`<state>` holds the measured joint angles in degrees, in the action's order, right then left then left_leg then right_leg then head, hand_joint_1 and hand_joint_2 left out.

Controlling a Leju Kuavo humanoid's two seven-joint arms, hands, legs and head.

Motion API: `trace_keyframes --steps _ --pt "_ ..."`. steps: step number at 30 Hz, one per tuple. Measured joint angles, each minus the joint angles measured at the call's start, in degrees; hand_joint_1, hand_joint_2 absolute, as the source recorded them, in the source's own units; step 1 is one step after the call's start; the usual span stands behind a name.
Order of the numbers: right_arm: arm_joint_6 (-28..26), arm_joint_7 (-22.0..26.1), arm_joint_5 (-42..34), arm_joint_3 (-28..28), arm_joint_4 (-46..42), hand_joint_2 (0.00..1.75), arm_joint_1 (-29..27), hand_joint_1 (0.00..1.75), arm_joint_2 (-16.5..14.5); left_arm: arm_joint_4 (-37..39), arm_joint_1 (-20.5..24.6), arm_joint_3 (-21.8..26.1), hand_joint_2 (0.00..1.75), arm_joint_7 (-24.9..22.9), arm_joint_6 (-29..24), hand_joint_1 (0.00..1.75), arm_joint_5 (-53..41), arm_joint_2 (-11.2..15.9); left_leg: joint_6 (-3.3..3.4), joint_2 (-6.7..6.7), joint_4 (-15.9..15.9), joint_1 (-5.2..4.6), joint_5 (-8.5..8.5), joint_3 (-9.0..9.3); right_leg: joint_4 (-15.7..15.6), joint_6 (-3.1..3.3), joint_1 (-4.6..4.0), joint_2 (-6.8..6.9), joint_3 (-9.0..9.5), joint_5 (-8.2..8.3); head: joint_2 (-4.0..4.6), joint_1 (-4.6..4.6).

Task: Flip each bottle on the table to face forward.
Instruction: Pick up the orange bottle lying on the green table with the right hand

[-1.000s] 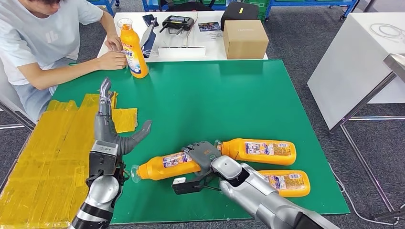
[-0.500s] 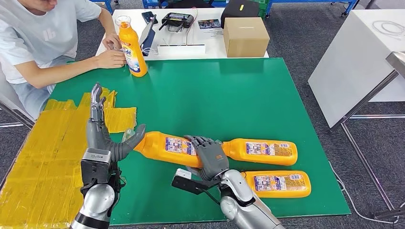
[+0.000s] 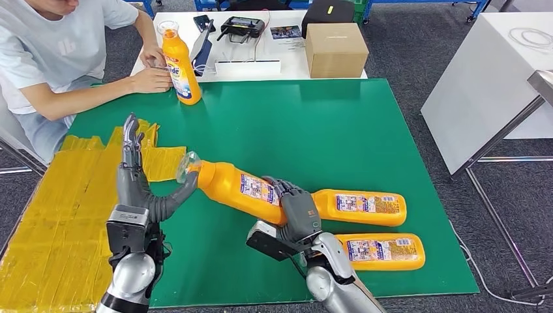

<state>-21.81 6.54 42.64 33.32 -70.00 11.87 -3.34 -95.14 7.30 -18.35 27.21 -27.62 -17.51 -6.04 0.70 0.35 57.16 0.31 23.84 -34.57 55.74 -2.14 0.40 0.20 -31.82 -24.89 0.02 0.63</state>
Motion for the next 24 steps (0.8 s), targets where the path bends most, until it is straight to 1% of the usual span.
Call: trace_keyframes --steps 8,10,12,15,17,18,20,24 --pt "1.99 2.52 -6.44 -3.58 -1.61 1.75 -1.75 1.75 -0.61 -3.08 -1.50 -0.43 1.75 0.71 4.33 0.00 5.08 0.50 0.00 0.01 0.00 0.00 0.00 -0.06 0.00 0.00 0.00 0.00 -0.07 0.00 0.00 -0.01" --pt "1.92 3.99 -8.80 -4.50 -1.97 1.75 -2.18 1.75 -0.86 -3.52 -1.62 -0.93 1.75 -0.16 6.81 0.00 6.73 0.85 0.00 0.00 0.00 0.00 0.00 -0.06 0.00 0.00 0.00 0.00 -0.07 0.00 0.00 -0.01" --pt "0.53 6.27 -11.82 -5.75 -2.73 1.75 -2.78 1.75 -1.38 -3.53 -1.48 -1.75 1.75 -2.93 12.44 0.00 9.37 1.63 0.00 0.00 0.00 0.00 0.00 -0.06 -0.01 0.00 0.01 0.00 -0.09 0.00 0.00 -0.01" --pt "-2.35 9.71 -16.21 -7.75 -4.46 1.75 -3.58 1.72 -2.21 -1.71 -0.52 -3.44 1.75 -7.43 25.21 0.00 15.35 3.22 0.00 0.01 0.00 0.00 0.00 -0.06 -0.01 0.00 0.01 -0.01 -0.11 0.00 0.00 -0.01" --pt "-3.34 11.57 -18.58 -8.79 -5.70 1.75 -3.83 1.71 -2.63 0.42 0.25 -4.50 1.75 -8.67 33.22 0.00 19.93 3.94 0.00 0.05 0.00 0.00 0.00 -0.06 0.00 0.00 0.01 -0.03 -0.11 0.01 0.00 -0.01" --pt "-3.65 12.38 -19.52 -9.20 -6.24 1.75 -3.91 1.71 -2.82 1.42 0.64 -5.07 1.75 -8.91 36.14 0.00 21.74 4.23 0.00 0.06 0.00 0.00 0.00 -0.05 0.00 0.01 0.01 -0.04 -0.11 0.01 0.00 -0.01" --pt "-4.28 13.96 -21.03 -9.79 -7.20 1.75 -4.13 1.73 -3.25 2.97 1.32 -6.27 1.75 -9.03 39.81 0.00 24.11 4.69 0.00 0.08 0.00 0.00 0.00 -0.05 0.00 0.01 0.01 -0.06 -0.12 0.01 0.00 -0.01" --pt "-5.27 16.64 -22.45 -10.16 -8.47 1.75 -4.68 1.71 -3.89 4.34 2.17 -8.40 1.75 -9.91 41.38 0.00 25.71 5.15 0.00 0.06 0.00 0.00 0.00 -0.06 0.00 0.00 0.00 -0.05 -0.12 0.00 0.00 0.00"
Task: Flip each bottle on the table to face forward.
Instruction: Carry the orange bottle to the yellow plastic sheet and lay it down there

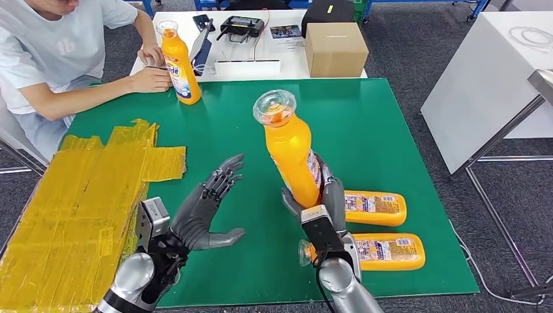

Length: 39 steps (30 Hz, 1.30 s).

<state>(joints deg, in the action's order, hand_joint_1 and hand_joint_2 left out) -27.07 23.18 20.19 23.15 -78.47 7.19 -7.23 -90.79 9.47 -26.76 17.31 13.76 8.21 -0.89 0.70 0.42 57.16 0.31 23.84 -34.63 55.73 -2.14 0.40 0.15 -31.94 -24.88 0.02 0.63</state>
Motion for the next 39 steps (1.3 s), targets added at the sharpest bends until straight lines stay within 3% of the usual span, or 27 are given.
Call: trace_keyframes --steps 9,22,39 --pt "0.47 1.19 -0.18 0.56 -0.27 1.75 -0.21 1.74 -0.57 2.15 1.35 -1.48 1.75 -0.97 -0.61 0.00 1.93 0.10 0.00 0.00 -0.01 0.00 0.00 -0.01 0.00 0.00 0.00 0.00 0.00 0.00 0.00 0.00" --pt "3.18 0.97 5.90 9.81 4.90 1.75 0.06 1.75 -2.13 5.42 3.12 -1.61 1.75 -2.00 -2.55 0.00 5.94 0.07 -0.01 -0.03 -0.01 0.01 0.00 -0.04 0.01 0.00 -0.01 0.01 -0.02 -0.01 0.00 0.00" --pt "5.39 -3.51 8.82 15.50 12.32 1.75 4.22 1.75 -2.36 6.12 2.59 0.47 1.75 -2.17 -3.30 0.00 9.61 0.06 0.00 0.00 -0.01 0.01 -0.01 -0.05 0.01 0.01 0.00 0.00 -0.03 -0.01 0.00 0.00"
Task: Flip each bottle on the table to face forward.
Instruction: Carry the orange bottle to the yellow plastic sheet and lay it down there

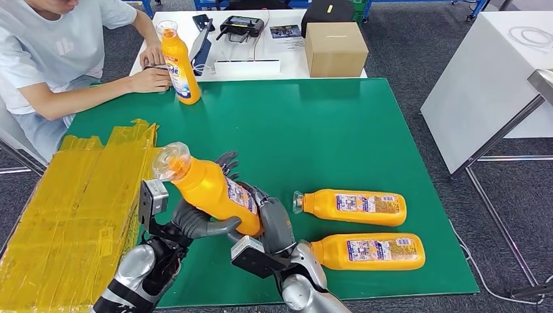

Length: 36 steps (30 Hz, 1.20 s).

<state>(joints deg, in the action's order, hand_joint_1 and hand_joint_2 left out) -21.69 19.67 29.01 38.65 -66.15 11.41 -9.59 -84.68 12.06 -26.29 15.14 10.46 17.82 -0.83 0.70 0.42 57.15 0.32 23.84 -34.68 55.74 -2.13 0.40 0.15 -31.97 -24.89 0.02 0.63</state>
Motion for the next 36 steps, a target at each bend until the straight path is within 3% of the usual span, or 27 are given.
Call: trace_keyframes --steps 36 --pt "0.49 -2.37 1.82 1.08 2.95 1.75 1.48 1.75 -0.17 0.01 -1.52 2.89 1.75 0.79 -0.54 0.00 1.37 -0.48 0.00 0.03 0.00 0.00 0.00 0.00 0.00 0.00 0.00 -0.01 -0.03 0.00 0.00 0.00"
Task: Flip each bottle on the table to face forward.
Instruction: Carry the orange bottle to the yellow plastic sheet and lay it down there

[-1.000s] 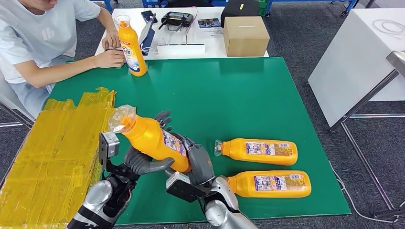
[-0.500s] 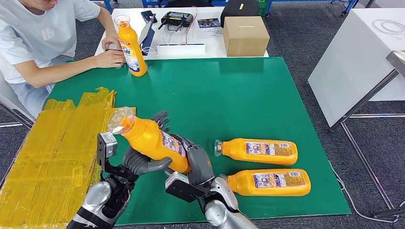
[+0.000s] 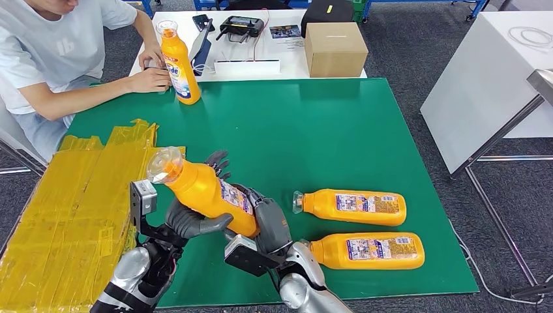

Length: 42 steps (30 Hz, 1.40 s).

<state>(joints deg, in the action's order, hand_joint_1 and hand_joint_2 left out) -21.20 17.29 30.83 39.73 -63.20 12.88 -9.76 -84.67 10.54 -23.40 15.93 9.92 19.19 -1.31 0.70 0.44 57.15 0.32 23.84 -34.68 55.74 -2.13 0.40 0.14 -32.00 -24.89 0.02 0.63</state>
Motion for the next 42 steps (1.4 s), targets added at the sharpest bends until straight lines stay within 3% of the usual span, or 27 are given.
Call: trace_keyframes --steps 6,7,10,11,33,34,35,38,39,42 --pt "0.00 -0.07 0.01 0.07 0.33 1.75 0.20 1.75 -0.11 0.00 -0.17 0.27 1.75 0.19 -0.45 0.00 0.00 -0.16 0.00 0.00 0.00 0.00 0.00 0.00 0.00 0.00 0.00 0.00 0.00 0.00 0.00 0.00" --pt "0.00 -0.07 0.01 0.07 0.38 1.75 0.20 1.75 -0.14 0.00 -0.19 0.28 1.75 0.22 -0.46 0.29 0.00 -0.16 0.00 0.00 0.00 0.00 0.00 0.00 0.00 0.00 0.00 0.00 0.00 0.00 0.00 0.00" --pt "0.00 -0.07 -0.01 0.07 0.49 1.75 0.22 1.75 -0.18 0.00 -0.19 0.32 1.75 0.26 -0.67 1.60 -0.27 -0.16 0.00 0.00 0.00 0.00 0.00 0.00 0.00 0.00 0.00 0.00 0.00 0.00 0.00 -0.01" --pt "0.00 -0.07 -0.02 0.07 0.52 1.75 0.24 1.75 -0.20 0.00 -0.20 0.32 1.75 0.30 -0.80 1.75 -0.44 -0.16 0.00 0.00 0.00 0.00 0.00 0.00 0.00 0.00 0.00 0.00 0.00 0.00 0.00 -0.01" --pt "-0.01 0.29 -1.12 0.55 1.21 1.75 0.54 1.75 -0.63 0.00 -0.18 0.78 1.75 1.28 -2.19 1.75 -1.71 -0.44 0.00 0.01 0.00 0.00 0.00 0.00 0.00 0.00 0.00 0.00 -0.01 0.00 0.00 -0.01" --pt "-0.02 0.31 -1.15 0.55 1.22 1.75 0.55 1.69 -0.64 0.00 -0.18 0.78 1.75 1.29 -2.19 1.75 -1.72 -0.45 0.00 0.00 0.00 0.00 0.00 0.00 0.00 0.00 0.00 0.00 -0.01 0.00 0.00 -0.01" --pt "-0.02 0.31 -1.17 0.55 1.24 1.75 0.55 1.37 -0.64 0.00 -0.19 0.78 1.75 1.30 -2.20 1.75 -1.73 -0.45 0.00 0.00 0.00 0.00 0.00 0.00 0.00 0.00 0.00 0.00 -0.01 0.00 0.00 -0.01" --pt "-0.03 0.52 -1.47 0.60 1.30 1.75 0.56 0.12 -0.66 0.00 -0.16 0.78 1.75 1.53 -2.41 1.75 -1.86 -0.49 0.00 0.00 0.00 0.00 0.00 0.00 0.00 0.00 0.00 0.00 -0.01 0.00 0.00 0.00" --pt "-0.09 0.74 -1.76 0.63 1.31 1.75 0.53 0.00 -0.66 0.00 -0.12 0.79 1.75 1.74 -2.64 1.75 -2.02 -0.55 0.00 0.00 0.00 0.00 0.00 0.00 0.00 0.00 0.00 0.00 -0.01 0.00 0.00 0.00" --pt "-0.73 1.96 -3.35 0.65 1.15 1.75 0.03 0.00 -0.57 -0.06 0.23 0.99 1.75 2.87 -4.57 1.75 -3.06 -0.81 0.00 -0.01 0.00 0.00 0.00 0.00 0.00 0.00 0.00 0.00 0.00 0.00 0.00 -0.01"
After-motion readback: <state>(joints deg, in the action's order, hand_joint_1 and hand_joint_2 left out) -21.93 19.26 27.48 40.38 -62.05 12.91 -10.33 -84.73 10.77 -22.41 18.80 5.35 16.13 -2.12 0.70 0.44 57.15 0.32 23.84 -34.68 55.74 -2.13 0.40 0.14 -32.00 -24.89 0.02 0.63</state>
